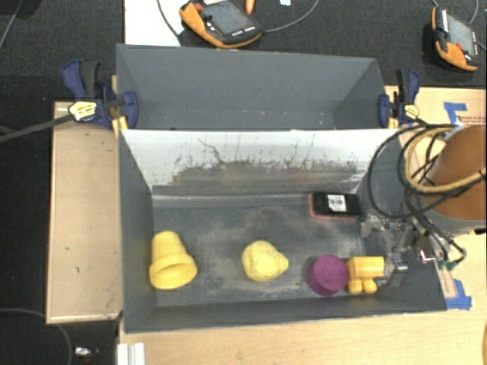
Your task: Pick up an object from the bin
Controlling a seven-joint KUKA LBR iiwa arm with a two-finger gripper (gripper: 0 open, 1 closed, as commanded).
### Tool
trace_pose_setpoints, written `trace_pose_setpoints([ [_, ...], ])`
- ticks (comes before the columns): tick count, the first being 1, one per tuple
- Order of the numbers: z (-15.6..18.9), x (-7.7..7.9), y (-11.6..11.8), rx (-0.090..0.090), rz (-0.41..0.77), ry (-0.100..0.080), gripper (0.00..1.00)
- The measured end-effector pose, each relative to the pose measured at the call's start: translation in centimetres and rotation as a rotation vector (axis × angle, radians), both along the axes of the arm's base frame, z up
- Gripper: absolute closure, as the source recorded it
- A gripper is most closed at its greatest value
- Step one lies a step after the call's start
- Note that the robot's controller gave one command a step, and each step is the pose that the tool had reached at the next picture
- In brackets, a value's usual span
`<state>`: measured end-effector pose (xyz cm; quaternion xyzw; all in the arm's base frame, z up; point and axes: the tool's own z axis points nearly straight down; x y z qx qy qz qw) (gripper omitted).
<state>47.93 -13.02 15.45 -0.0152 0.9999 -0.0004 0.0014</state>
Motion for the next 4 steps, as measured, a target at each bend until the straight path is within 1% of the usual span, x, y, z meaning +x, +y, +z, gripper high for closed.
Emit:
trace_pose_setpoints([
  [1,0.0,0.0,0.0,0.000,0.002,0.000,0.00],
  [2,-2.6,1.4,4.2,0.003,0.019,0.000,0.00],
  [3,-2.7,1.3,4.0,0.000,0.006,-0.001,0.00],
  [4,-6.7,2.1,2.3,0.001,0.267,0.001,0.00],
])
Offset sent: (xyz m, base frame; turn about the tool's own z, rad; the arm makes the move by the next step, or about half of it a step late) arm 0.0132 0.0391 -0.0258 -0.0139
